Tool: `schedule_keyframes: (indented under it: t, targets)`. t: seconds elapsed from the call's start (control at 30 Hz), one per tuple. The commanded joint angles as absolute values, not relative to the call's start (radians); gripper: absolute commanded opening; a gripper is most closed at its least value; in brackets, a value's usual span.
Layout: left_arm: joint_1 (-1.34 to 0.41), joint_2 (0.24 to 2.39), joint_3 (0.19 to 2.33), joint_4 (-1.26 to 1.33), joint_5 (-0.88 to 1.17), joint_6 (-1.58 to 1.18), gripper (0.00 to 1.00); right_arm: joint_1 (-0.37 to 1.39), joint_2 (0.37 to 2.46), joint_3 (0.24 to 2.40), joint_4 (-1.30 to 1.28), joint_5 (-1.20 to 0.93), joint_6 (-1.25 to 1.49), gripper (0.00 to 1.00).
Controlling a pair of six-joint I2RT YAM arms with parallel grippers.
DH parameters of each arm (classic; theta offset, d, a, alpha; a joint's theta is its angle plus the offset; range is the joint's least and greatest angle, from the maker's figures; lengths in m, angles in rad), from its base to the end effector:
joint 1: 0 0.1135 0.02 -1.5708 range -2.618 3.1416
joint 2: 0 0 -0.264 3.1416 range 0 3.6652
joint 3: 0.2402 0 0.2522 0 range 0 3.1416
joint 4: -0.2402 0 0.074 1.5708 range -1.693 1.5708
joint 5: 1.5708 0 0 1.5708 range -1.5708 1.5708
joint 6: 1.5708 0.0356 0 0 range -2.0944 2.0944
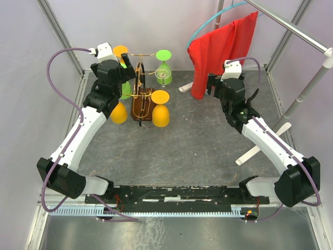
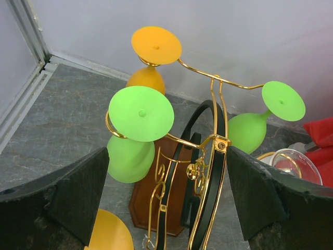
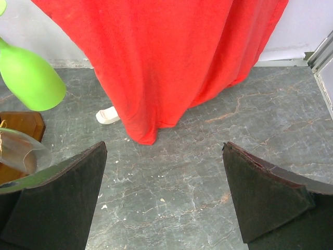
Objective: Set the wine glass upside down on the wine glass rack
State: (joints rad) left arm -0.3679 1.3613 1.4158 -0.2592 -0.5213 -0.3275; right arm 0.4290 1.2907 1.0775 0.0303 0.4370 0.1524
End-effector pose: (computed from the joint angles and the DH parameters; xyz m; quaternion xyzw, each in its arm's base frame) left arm 0.2948 -0.0946 0.4237 -0.1475 0.7526 -0.0199 0.6415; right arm 0.2824 0.1126 0.3547 0.0339 0.7624 0.0193 0.6459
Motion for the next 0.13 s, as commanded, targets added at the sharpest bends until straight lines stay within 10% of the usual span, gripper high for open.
schedule_keyframes:
  t: [0.0,0.1]
  targets:
    - [-0.365,1.336,1.416,-0.212,-0.534,-0.328,0.99,0.424,1.261,1.077,0.070,0.425,0.149,1.00]
    - [-0.366,1.336,1.414,-0.210,-0.535,-0.328,0.99,0.424,1.256,1.073,0.075,0.426,0.150,1.00]
